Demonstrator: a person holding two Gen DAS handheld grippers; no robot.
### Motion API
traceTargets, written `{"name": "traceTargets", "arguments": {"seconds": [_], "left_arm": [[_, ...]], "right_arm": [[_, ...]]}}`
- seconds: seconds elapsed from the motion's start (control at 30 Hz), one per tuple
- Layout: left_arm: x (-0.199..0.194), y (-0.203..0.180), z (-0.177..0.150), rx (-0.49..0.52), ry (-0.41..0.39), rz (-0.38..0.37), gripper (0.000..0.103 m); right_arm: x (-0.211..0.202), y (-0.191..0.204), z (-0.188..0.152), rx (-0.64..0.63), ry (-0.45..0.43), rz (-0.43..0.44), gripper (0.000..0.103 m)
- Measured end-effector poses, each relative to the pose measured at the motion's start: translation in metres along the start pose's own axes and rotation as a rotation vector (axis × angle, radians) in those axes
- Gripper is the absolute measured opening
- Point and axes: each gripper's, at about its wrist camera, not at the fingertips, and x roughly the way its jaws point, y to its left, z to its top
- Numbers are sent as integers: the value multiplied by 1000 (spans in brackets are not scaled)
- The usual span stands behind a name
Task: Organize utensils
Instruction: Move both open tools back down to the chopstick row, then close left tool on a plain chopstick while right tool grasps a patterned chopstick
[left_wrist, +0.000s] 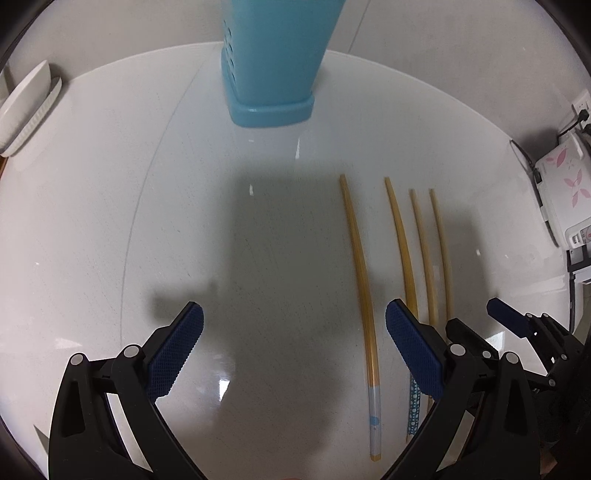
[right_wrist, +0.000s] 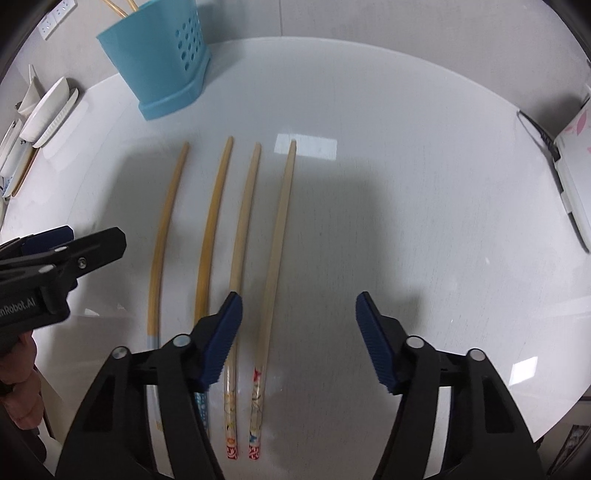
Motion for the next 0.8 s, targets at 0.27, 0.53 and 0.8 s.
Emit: {"name": "traceTargets", "arguments": {"seconds": [0.27,0.53,0.8], "left_arm": [[19,-19,-11,14,59,37,97],[29,-38,-12,41,85,112,83],[24,-49,-13,78,106,152,9]], "right_arm": [[5,-3,-4,8,66,2,31],[5,-2,-1,13,105,11,6],[6,-6,5,24,113,22,6]]}}
